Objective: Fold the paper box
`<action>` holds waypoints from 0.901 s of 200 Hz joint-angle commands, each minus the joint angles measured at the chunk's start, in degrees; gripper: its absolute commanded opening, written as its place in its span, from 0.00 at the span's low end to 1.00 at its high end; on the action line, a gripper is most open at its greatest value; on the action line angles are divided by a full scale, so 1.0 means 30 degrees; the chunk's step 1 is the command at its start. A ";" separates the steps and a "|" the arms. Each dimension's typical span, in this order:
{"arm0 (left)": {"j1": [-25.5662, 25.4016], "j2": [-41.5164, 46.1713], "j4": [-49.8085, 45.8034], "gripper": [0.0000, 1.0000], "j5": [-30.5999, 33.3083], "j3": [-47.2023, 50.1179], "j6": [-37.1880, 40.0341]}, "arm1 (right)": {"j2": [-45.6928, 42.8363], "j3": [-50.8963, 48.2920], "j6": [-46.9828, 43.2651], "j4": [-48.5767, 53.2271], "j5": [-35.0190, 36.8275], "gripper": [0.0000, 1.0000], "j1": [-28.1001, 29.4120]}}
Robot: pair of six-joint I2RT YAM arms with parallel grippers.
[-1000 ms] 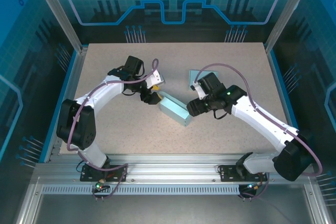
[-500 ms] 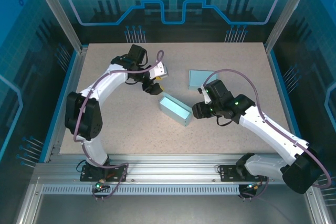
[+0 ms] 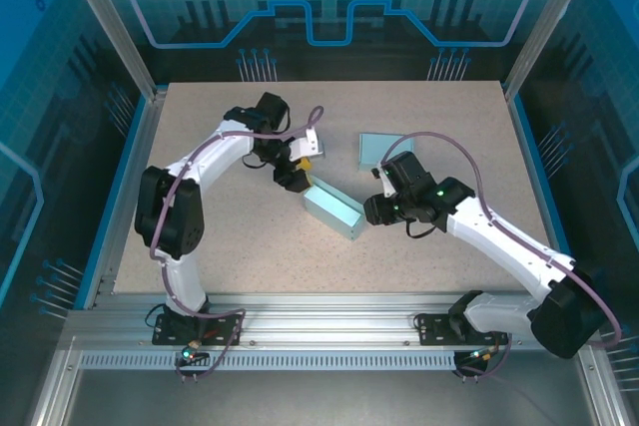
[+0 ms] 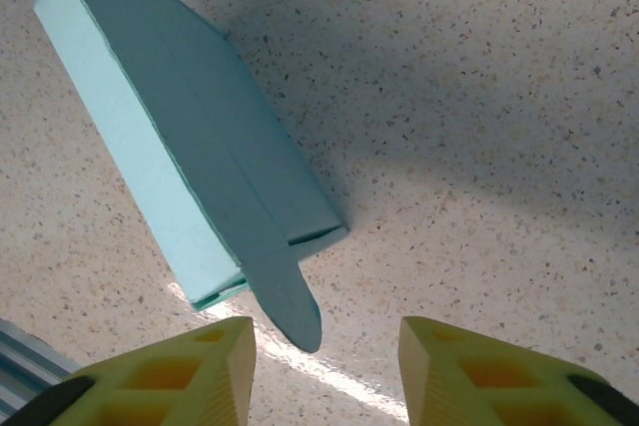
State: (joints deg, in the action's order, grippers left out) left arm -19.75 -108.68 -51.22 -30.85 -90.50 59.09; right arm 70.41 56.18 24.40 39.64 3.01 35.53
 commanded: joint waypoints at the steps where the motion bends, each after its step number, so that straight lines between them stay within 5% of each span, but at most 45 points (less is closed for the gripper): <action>1: -0.0381 -0.0474 -0.0505 0.60 -0.0350 -0.0562 0.0493 | 0.0415 0.0194 0.0036 -0.0281 0.0195 0.40 0.0285; 66: -0.0470 -0.0502 -0.0621 0.46 -0.0161 -0.0947 -0.0652 | 0.1412 0.0590 0.0104 -0.0637 0.0446 0.24 0.0795; 93: -0.0474 -0.0265 -0.0436 0.32 0.0198 -0.0859 -0.1603 | 0.1876 0.0786 0.0178 -0.0671 0.0918 0.14 0.1031; 151: -0.1104 0.1348 0.2336 0.03 0.3441 0.1213 -0.5800 | 0.2500 0.1440 0.1094 -0.0651 0.2015 0.05 0.1399; 180: -0.1476 0.2765 0.3988 0.03 0.5045 0.2434 -0.9535 | 0.2943 0.1851 0.2038 -0.0672 0.2600 0.01 0.1495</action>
State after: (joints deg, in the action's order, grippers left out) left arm -22.90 -104.77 -44.14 -21.61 -86.24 42.00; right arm 78.13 59.20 27.24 38.17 8.60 38.89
